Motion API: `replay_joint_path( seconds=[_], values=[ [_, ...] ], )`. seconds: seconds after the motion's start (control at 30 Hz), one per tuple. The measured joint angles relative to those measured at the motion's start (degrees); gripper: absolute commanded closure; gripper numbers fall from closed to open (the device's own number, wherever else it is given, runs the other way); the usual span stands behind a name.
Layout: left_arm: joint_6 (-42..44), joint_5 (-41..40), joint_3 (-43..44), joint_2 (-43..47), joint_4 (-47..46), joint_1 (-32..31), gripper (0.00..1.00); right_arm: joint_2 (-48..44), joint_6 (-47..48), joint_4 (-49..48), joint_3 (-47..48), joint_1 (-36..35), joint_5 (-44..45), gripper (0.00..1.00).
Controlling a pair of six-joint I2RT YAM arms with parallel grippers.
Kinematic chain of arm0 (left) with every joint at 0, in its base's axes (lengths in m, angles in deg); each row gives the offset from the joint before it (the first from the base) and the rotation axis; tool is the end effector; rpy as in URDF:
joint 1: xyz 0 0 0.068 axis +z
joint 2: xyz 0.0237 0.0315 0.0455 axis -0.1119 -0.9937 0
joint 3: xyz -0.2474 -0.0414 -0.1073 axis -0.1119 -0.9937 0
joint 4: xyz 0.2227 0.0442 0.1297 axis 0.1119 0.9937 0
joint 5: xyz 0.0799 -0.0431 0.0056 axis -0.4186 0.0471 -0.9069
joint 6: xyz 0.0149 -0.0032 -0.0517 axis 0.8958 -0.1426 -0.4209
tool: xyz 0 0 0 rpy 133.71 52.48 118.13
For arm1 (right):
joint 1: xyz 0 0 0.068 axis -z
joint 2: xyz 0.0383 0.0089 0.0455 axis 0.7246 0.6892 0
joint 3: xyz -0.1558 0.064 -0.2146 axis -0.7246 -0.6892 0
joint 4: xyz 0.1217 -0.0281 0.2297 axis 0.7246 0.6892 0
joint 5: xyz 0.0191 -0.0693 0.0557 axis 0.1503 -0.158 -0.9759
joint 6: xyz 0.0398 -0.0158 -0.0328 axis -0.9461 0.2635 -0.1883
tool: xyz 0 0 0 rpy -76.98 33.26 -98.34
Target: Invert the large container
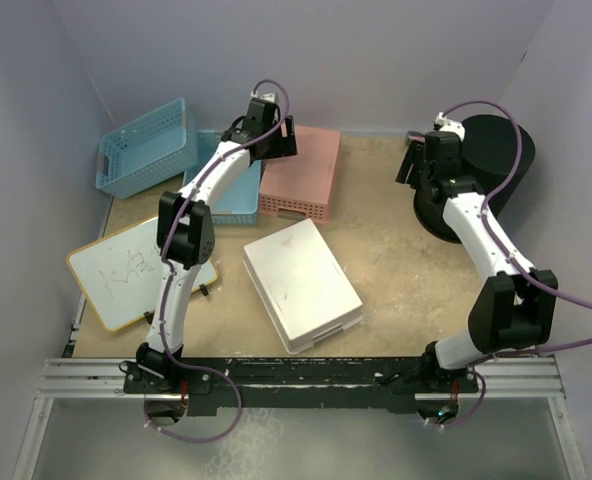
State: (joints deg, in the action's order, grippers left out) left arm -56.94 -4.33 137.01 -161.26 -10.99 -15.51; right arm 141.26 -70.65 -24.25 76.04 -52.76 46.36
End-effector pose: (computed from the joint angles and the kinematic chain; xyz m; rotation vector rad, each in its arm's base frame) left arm 0.5113 -0.2045 0.2543 -0.1153 2.2677 -0.4198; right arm 0.3520 0.0291 0.3273 0.4312 1.9991 0.0072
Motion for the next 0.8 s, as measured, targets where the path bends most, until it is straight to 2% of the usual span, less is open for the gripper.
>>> replay_joint_path(
  seconds=[0.33, 0.57, 0.8],
  values=[
    [-0.17, 6.97, 0.28, -4.28, -1.66, -0.96, 0.2, -6.21, -0.72, 1.16, -2.75, -0.04, -3.26, 0.29],
    [-2.32, 15.96, 0.22, -4.59, -4.74, -7.91, 0.2, -9.07, -0.9, 1.36, -2.75, -0.04, -5.14, 0.29],
    [-7.63, 27.45, -3.82, -3.17, -12.79, -13.03, 0.19, -8.94, -0.72, 1.9, -2.75, -0.39, -8.35, 0.29]
  ],
)
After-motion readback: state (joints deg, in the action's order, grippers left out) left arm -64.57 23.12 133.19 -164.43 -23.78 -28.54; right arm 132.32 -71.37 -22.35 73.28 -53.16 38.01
